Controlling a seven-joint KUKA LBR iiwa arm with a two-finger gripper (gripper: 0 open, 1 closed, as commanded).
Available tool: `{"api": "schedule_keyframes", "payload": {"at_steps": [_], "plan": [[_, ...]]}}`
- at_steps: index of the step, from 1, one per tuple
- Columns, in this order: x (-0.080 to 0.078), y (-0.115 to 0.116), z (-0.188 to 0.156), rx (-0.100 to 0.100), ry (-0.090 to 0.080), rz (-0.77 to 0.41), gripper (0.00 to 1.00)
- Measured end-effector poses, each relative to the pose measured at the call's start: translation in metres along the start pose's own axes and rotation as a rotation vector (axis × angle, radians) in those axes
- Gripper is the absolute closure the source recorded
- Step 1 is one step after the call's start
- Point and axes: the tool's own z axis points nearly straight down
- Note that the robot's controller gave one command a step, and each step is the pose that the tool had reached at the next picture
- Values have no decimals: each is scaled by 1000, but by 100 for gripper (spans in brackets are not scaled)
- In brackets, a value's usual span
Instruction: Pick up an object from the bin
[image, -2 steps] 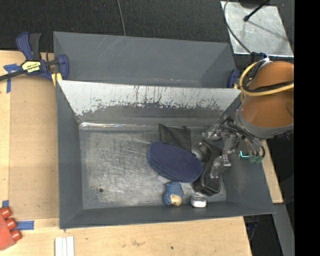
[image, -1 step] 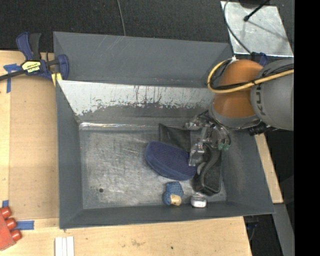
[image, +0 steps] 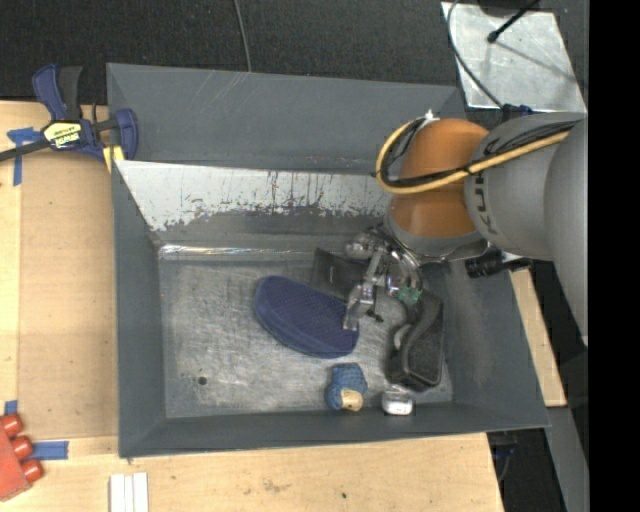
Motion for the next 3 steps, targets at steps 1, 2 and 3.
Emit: {"api": "schedule_keyframes", "payload": {"at_steps": [1,2,3], "plan": [[1,0,-1,-1,7,0,100],[-4,6,-75,-3,-5,31,100],[-1,5,-70,0,4,30,0]]}}
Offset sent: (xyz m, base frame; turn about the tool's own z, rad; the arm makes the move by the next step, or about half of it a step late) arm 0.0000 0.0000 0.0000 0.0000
